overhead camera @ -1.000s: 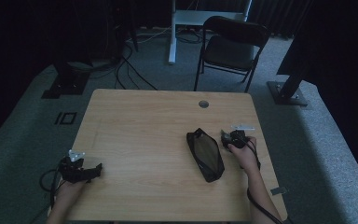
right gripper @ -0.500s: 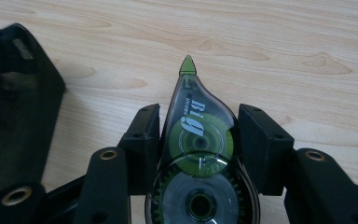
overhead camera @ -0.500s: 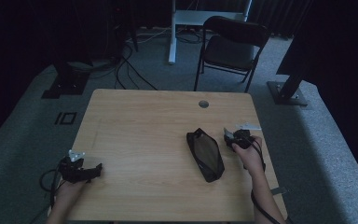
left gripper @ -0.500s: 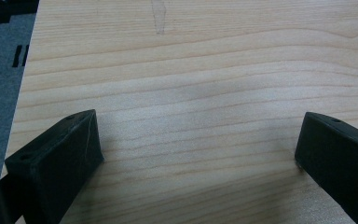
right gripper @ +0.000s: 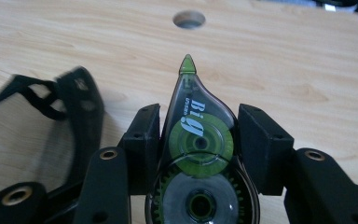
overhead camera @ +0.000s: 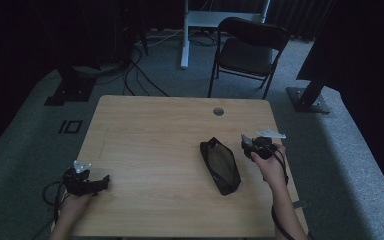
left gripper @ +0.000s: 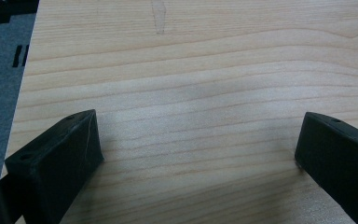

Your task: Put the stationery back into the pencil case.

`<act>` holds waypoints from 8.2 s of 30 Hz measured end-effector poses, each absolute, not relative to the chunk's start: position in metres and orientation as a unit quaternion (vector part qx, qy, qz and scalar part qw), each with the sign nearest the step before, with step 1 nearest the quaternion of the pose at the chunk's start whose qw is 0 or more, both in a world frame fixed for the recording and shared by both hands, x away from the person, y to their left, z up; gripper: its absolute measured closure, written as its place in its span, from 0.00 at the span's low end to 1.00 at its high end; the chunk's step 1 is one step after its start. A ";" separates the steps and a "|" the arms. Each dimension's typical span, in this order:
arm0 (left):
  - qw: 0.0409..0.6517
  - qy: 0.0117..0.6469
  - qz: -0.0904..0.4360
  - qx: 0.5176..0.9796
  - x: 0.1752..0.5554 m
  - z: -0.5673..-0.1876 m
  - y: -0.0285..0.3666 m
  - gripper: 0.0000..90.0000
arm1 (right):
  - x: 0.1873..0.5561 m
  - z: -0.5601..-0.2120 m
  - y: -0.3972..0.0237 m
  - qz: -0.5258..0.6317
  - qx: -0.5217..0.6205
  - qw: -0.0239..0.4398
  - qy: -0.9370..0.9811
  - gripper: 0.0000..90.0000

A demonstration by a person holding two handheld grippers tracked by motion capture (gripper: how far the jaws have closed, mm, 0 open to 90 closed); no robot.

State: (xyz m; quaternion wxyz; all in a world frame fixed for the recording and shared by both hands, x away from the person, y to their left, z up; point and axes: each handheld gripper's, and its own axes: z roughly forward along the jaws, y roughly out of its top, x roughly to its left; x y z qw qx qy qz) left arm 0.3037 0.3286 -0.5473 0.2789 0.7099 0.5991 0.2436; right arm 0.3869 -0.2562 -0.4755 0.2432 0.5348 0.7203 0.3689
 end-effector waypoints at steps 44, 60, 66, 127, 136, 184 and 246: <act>0.279 0.599 0.243 0.710 0.304 -0.547 0.329 0.01 | 0.343 -0.441 -0.178 0.395 0.489 0.233 0.742 0.56; 0.279 0.599 0.244 0.710 0.304 -0.547 0.329 0.01 | 0.352 -0.468 -0.164 0.370 0.509 0.196 0.752 0.56; 0.279 0.599 0.244 0.710 0.304 -0.547 0.329 0.01 | 0.354 -0.473 -0.158 0.352 0.516 0.199 0.755 0.56; 0.279 0.599 0.244 0.710 0.304 -0.547 0.329 0.01 | 0.371 -0.492 -0.142 0.274 0.550 0.176 0.769 0.56; 0.279 0.599 0.244 0.710 0.304 -0.547 0.329 0.01 | 0.369 -0.487 -0.145 0.288 0.534 0.176 0.776 0.73; 0.279 0.599 0.244 0.710 0.304 -0.547 0.329 0.01 | 0.325 -0.424 -0.202 0.397 0.506 0.239 0.727 0.77; 0.278 0.599 0.244 0.710 0.304 -0.547 0.329 0.01 | 0.306 -0.546 -0.299 0.356 0.555 0.254 0.708 0.16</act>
